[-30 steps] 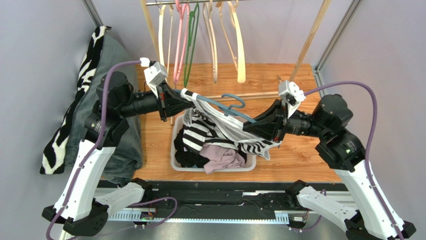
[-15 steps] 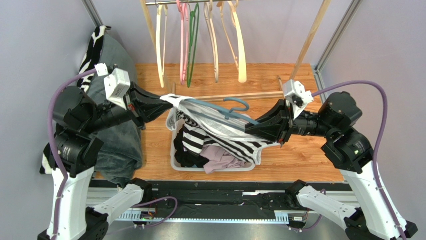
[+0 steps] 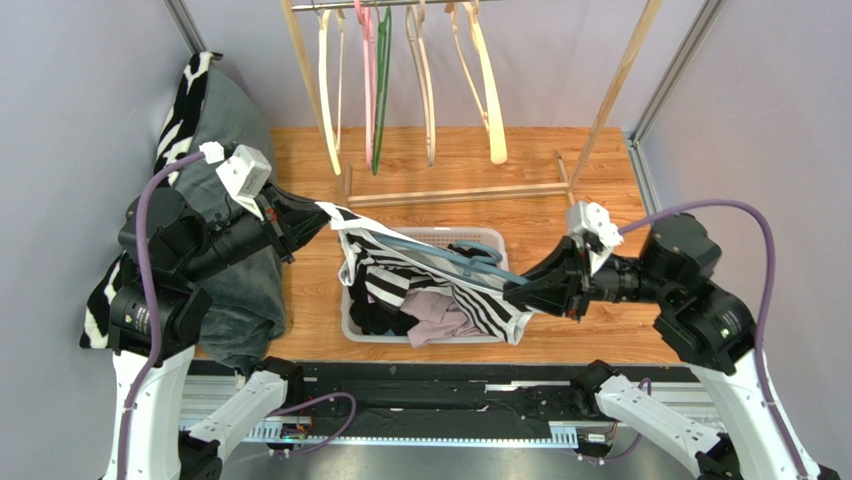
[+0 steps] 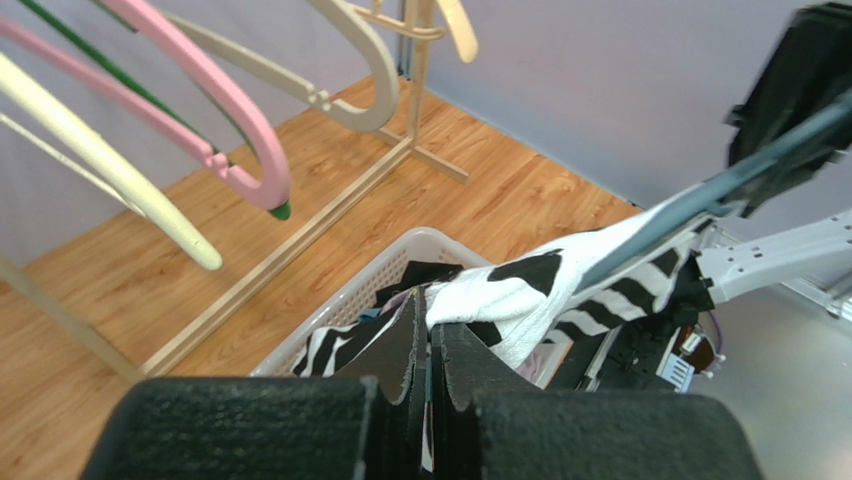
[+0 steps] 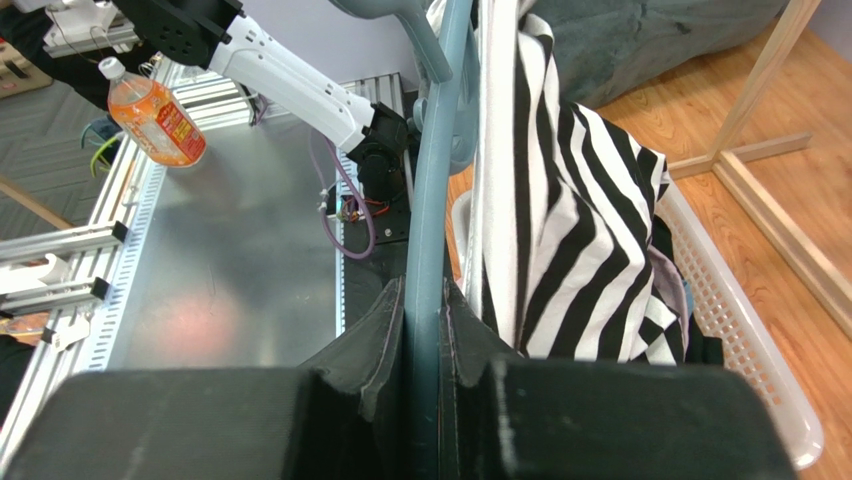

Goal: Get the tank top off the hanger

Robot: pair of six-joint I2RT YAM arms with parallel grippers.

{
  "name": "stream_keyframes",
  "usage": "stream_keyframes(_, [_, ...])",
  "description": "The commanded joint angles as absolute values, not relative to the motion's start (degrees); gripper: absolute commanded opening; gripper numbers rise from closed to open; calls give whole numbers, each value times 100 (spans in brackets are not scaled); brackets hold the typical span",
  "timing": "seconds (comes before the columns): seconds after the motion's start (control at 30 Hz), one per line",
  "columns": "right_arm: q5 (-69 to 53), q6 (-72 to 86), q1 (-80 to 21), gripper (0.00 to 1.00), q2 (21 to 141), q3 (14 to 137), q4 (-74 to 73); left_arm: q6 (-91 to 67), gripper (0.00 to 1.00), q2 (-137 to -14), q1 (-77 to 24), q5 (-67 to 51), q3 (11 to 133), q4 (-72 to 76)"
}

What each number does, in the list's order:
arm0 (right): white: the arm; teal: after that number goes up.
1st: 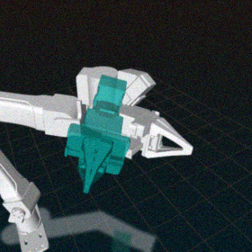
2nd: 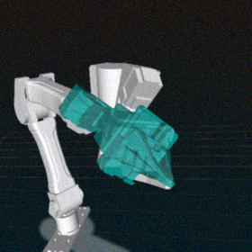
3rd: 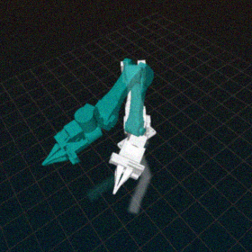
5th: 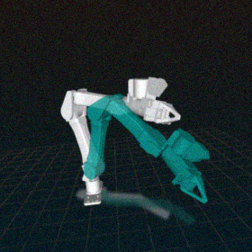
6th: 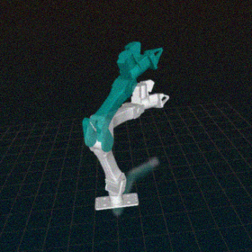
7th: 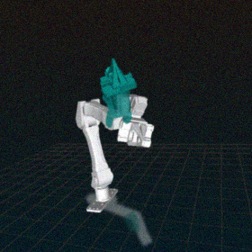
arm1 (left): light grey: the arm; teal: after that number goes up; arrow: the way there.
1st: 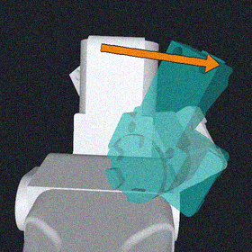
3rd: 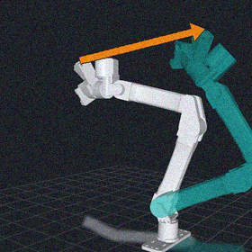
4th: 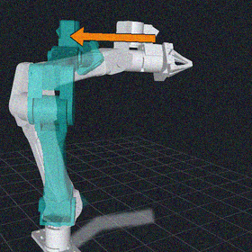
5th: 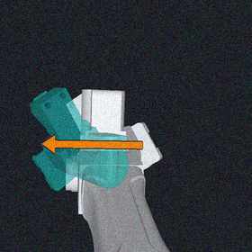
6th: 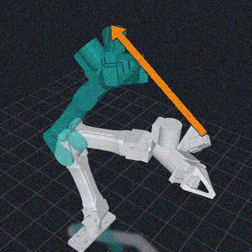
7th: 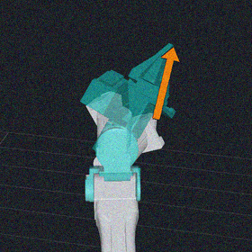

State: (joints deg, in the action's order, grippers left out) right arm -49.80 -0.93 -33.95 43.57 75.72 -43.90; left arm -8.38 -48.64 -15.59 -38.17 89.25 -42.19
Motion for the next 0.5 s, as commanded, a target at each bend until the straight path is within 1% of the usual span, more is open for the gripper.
stream_keyframes(0.0, [-5106,-343,-3401,0,3947,7647,-4912,-730,0,-4773,-1441,-2945,8667,-4104])
stream_keyframes(0.13, [-5317,-360,-3393,0,3815,7638,-5071,-581,0,-4737,-1450,-2725,8377,-4087])
stream_keyframes(0.27, [-5309,-527,-3401,0,3727,7787,-5387,-457,0,-4737,-1406,-2575,8332,-4087])
stream_keyframes(0.47, [-4493,-922,-3401,0,3647,8269,-5992,-369,0,-4641,-1406,-2549,8174,-4139])
